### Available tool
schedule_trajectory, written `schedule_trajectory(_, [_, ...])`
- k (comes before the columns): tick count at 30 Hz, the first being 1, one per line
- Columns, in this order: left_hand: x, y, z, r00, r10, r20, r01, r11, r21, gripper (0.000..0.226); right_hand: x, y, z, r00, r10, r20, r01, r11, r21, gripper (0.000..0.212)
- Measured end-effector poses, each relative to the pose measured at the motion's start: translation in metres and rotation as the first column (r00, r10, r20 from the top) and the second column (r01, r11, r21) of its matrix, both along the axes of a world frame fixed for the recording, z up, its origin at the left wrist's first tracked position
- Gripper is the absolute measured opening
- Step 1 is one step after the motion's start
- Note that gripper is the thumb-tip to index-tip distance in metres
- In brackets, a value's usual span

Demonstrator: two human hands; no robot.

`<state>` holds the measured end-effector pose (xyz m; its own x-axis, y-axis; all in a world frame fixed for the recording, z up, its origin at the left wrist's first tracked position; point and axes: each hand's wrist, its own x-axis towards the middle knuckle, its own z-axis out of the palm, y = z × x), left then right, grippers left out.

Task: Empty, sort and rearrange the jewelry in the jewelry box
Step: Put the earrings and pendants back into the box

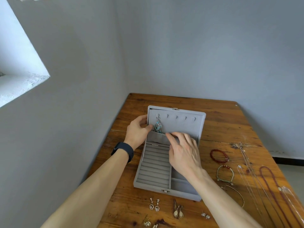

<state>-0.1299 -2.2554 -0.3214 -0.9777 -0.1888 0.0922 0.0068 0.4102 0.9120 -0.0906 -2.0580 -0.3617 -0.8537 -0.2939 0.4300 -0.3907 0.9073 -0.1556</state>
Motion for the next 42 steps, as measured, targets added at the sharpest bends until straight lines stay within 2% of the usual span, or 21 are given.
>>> schedule_trajectory(4, [0.003,0.002,0.001,0.999,0.051,-0.019,-0.051,0.998,-0.022,0.034,0.004,-0.001,0.0,1.0,0.0,0.03,0.0,1.0,0.003,0.059])
schedule_trajectory(12, [0.01,0.005,0.009,0.99,-0.062,0.13,0.05,0.995,0.09,0.062,0.015,0.007,0.005,0.996,0.073,0.057,-0.068,0.995,-0.078,0.057])
schedule_trajectory(19, [0.047,0.004,0.003,0.972,-0.088,0.218,0.084,0.996,0.025,0.057,0.063,0.014,0.013,0.992,0.096,0.088,-0.073,0.969,-0.237,0.039])
schedule_trajectory(24, [0.107,0.006,-0.028,0.961,-0.038,0.275,0.07,0.992,-0.108,0.057,0.114,0.023,0.001,0.977,0.091,0.191,-0.054,0.98,-0.191,0.034])
schedule_trajectory(28, [0.145,0.008,-0.045,0.962,0.016,0.272,0.019,0.992,-0.126,0.05,0.135,0.028,-0.008,0.961,0.105,0.254,-0.061,0.982,-0.178,0.03])
schedule_trajectory(37, [0.173,0.015,-0.041,0.964,0.076,0.256,-0.042,0.99,-0.137,0.043,0.15,0.032,-0.01,0.975,0.075,0.208,-0.037,0.983,-0.182,0.03])
schedule_trajectory(42, [0.201,0.015,-0.051,0.977,0.174,0.119,-0.162,0.981,-0.105,0.021,0.166,0.015,-0.023,0.996,-0.023,0.084,0.041,0.976,-0.214,0.02])
